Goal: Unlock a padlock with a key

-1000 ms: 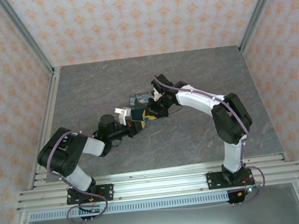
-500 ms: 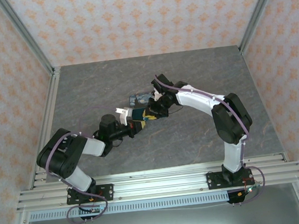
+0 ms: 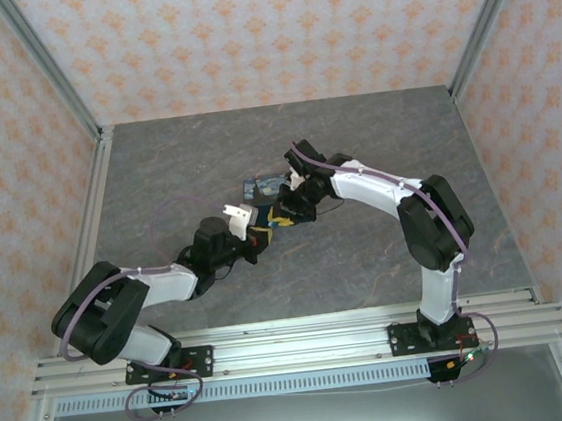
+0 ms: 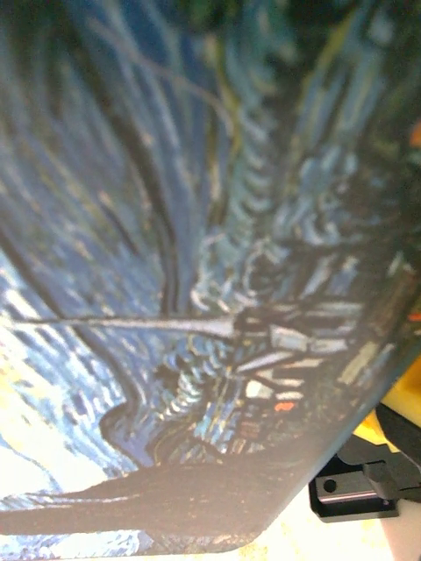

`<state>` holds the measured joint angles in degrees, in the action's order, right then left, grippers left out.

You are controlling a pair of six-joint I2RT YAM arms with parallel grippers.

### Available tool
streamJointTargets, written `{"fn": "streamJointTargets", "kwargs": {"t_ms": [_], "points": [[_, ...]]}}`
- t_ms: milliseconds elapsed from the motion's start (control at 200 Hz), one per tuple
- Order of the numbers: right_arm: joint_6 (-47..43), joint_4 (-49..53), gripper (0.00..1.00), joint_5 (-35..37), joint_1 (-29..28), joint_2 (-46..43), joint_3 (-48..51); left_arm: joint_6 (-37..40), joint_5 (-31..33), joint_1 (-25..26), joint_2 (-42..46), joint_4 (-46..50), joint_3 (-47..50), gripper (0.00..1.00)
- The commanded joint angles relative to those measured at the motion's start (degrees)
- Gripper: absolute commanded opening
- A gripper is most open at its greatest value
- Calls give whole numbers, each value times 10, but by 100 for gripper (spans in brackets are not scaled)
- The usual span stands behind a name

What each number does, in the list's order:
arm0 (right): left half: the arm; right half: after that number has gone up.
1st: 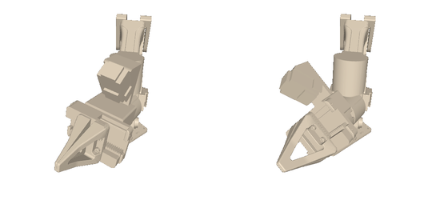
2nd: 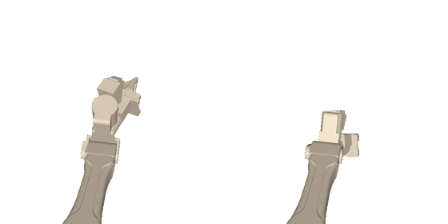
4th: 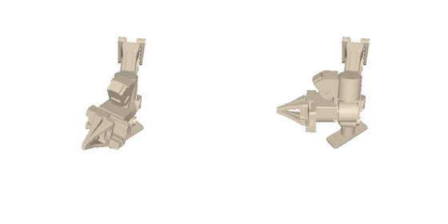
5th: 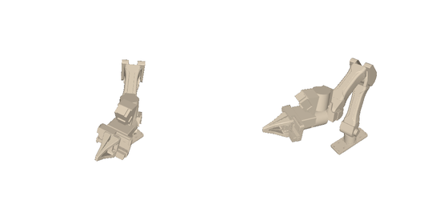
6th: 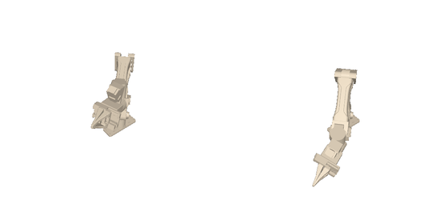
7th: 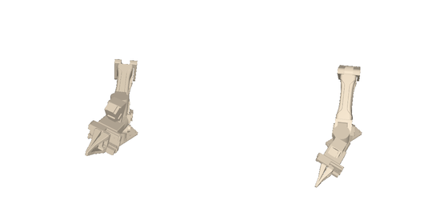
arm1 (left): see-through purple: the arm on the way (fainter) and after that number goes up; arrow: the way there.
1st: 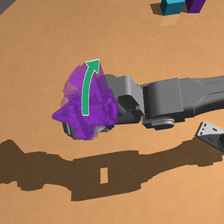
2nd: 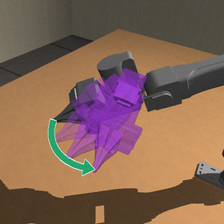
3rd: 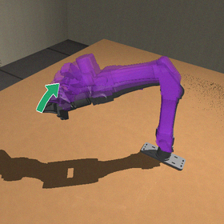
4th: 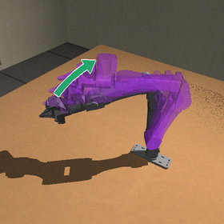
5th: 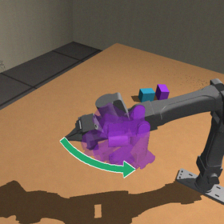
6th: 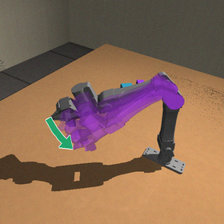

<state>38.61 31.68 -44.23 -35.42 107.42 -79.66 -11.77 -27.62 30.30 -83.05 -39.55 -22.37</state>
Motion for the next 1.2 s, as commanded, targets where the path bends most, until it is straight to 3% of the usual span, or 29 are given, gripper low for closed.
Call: {"fn": "streamJointTargets", "kwargs": {"t_ms": [0, 495, 751, 946, 1196], "points": [[16, -43, 0, -13, -3, -8, 0, 64, 48, 33, 26, 19, -8, 0], [30, -51, 0, -21, -4, -6, 16, 194, 236, 150, 35, 97, -45, 0], [38, -48, 0, -9, -3, 2, 28, 236, 338, 204, 29, 92, -43, 0], [55, -74, 4, -5, -4, 13, 51, 188, 323, 204, -31, 22, -23, 0], [54, -91, 0, 4, -10, 21, 78, 95, 307, 196, -106, -106, 6, 0]]}}
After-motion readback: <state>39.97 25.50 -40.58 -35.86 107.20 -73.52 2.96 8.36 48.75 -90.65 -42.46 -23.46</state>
